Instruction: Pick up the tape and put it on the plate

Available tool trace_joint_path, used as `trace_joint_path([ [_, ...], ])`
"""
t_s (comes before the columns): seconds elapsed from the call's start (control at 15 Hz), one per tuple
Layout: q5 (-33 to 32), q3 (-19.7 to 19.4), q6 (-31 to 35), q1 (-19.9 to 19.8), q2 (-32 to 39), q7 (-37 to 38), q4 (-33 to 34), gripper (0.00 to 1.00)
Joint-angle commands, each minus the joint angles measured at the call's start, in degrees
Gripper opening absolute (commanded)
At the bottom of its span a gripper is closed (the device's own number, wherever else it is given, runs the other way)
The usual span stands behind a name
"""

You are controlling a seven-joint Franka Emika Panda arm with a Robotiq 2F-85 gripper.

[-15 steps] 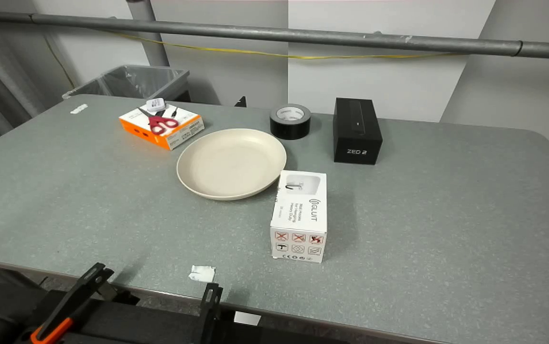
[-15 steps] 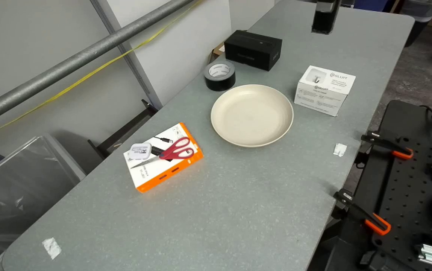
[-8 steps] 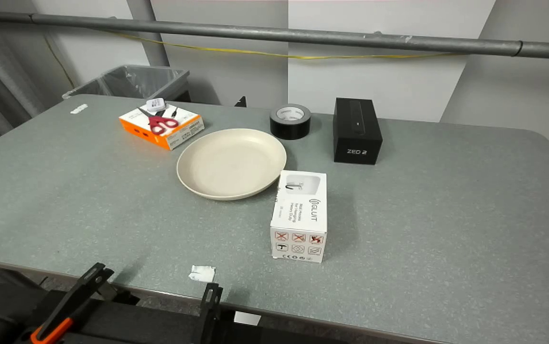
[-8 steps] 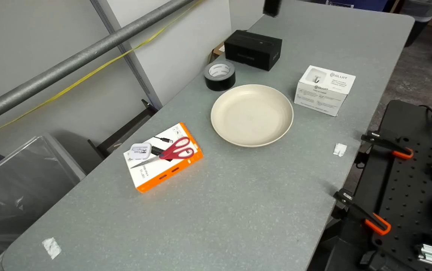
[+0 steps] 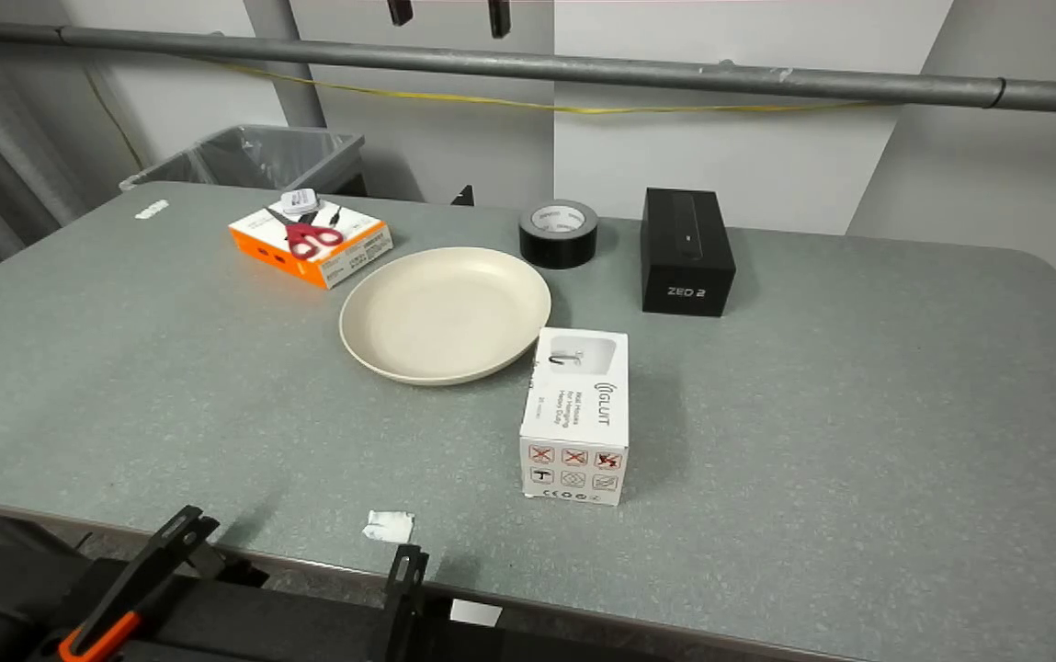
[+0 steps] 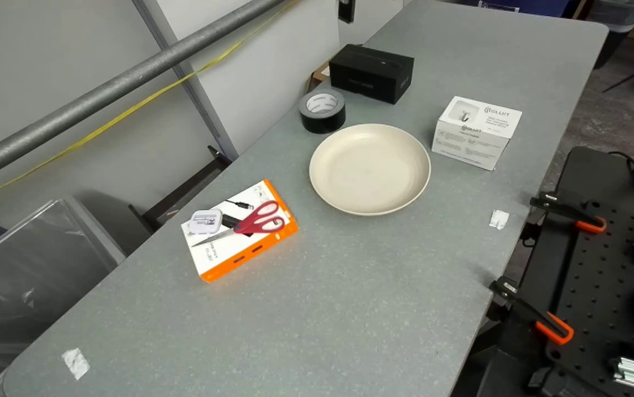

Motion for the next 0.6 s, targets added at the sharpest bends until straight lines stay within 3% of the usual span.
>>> trace_joint_path([
  [0.0, 0.07, 0.05, -0.23, -0.12, 0.46, -0.03, 0.61, 1.0],
  [0.13, 0.08, 0.07, -0.41, -0.11, 0.57, -0.03, 0.96, 1.0],
  [0.53, 0.01, 0.85, -0.23, 0.56, 20.0, 5.37, 17.39, 1.0],
])
